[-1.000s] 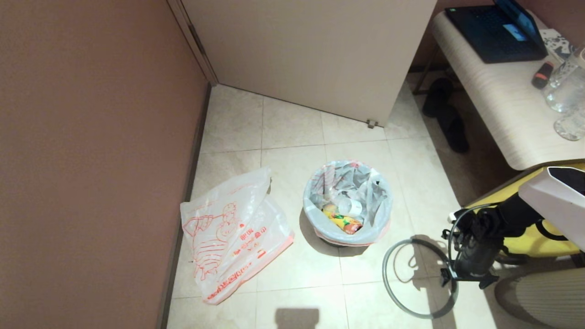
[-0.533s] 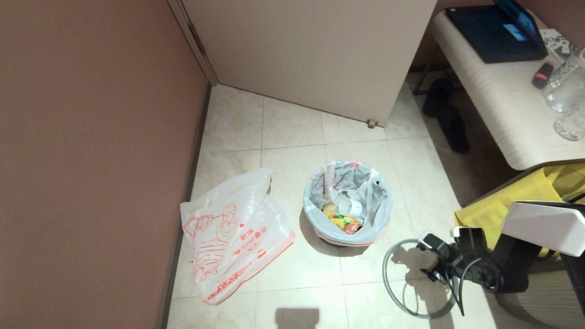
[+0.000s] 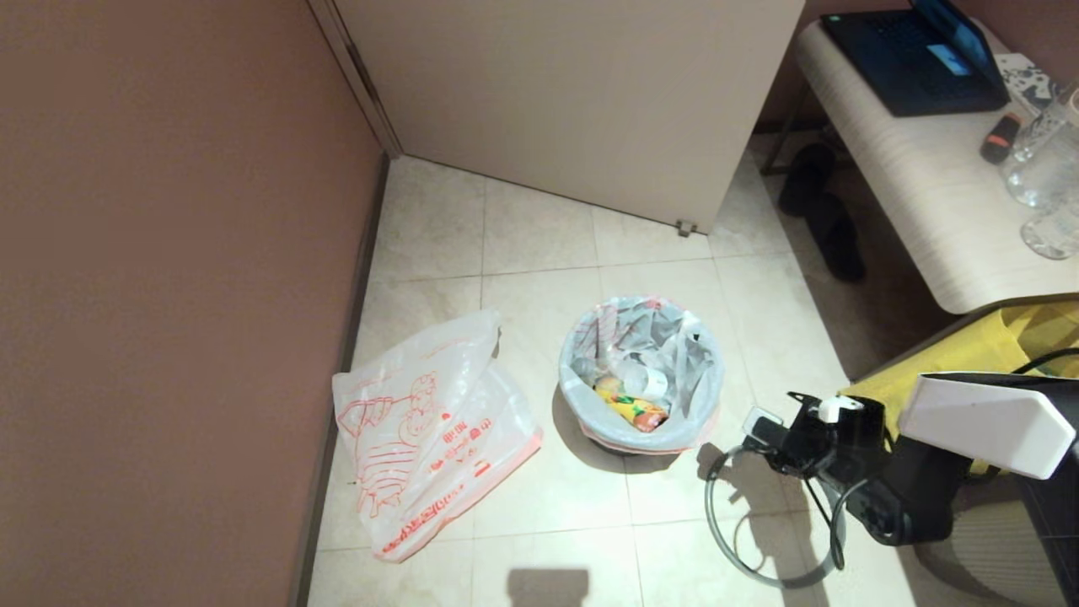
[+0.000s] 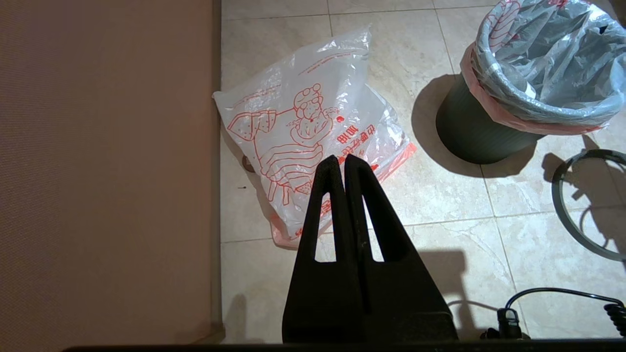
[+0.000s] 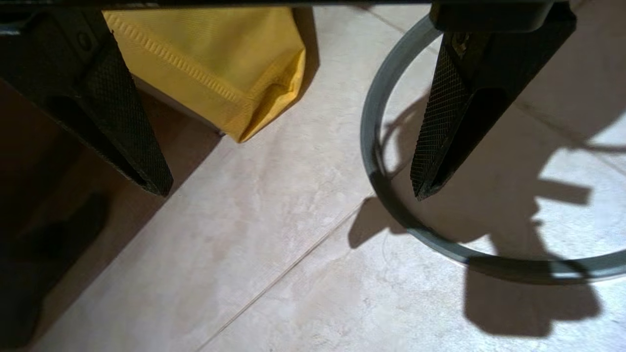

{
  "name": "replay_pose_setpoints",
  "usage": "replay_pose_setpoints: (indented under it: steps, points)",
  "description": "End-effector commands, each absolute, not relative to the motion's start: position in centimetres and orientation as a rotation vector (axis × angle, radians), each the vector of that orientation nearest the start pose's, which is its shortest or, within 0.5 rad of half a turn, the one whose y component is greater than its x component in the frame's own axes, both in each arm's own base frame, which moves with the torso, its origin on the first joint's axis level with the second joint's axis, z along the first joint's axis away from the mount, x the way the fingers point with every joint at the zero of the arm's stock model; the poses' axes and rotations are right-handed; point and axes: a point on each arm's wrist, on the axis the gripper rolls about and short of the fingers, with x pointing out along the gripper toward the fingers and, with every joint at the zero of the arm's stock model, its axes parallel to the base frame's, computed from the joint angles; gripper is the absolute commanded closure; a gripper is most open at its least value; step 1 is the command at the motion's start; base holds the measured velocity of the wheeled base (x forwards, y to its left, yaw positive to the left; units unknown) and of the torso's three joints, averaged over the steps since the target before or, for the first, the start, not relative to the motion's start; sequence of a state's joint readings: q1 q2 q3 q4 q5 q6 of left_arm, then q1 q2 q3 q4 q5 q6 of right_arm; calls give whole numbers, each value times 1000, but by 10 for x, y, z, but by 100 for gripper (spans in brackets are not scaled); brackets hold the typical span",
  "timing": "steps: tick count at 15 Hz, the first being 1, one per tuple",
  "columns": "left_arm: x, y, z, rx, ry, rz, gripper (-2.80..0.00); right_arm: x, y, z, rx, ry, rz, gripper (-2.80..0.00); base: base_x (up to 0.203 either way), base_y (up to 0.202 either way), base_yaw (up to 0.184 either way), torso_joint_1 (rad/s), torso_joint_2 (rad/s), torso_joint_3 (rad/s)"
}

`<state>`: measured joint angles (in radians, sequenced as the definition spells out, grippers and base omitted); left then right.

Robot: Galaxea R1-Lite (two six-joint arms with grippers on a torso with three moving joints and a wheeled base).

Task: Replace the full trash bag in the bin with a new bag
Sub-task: Place the trash bag on the floor

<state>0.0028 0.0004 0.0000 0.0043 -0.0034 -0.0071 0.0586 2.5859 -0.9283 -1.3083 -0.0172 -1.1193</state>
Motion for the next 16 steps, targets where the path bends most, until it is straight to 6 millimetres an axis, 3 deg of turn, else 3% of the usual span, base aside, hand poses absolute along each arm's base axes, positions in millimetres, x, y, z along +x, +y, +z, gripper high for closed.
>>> replay_pose_setpoints:
  steps: [1,3,8,13,16]
  points:
    - [-23,0,75,-8,5,0,0,407,36,-89,-1144,197,214,-280,0,0,0,0,0,0]
    - [-23,0,75,-8,6,-2,0,404,47,-99,-1129,170,226,-280,0,0,0,0,0,0]
    - [-23,0,75,-8,6,-1,0,425,77,-92,-1081,62,193,-280,0,0,0,0,0,0]
    - [-23,0,75,-8,6,0,0,438,97,-71,-1028,-43,169,-280,0,0,0,0,0,0]
    - [-23,0,75,-8,6,-1,0,443,99,-58,-994,-79,152,-280,0,0,0,0,0,0]
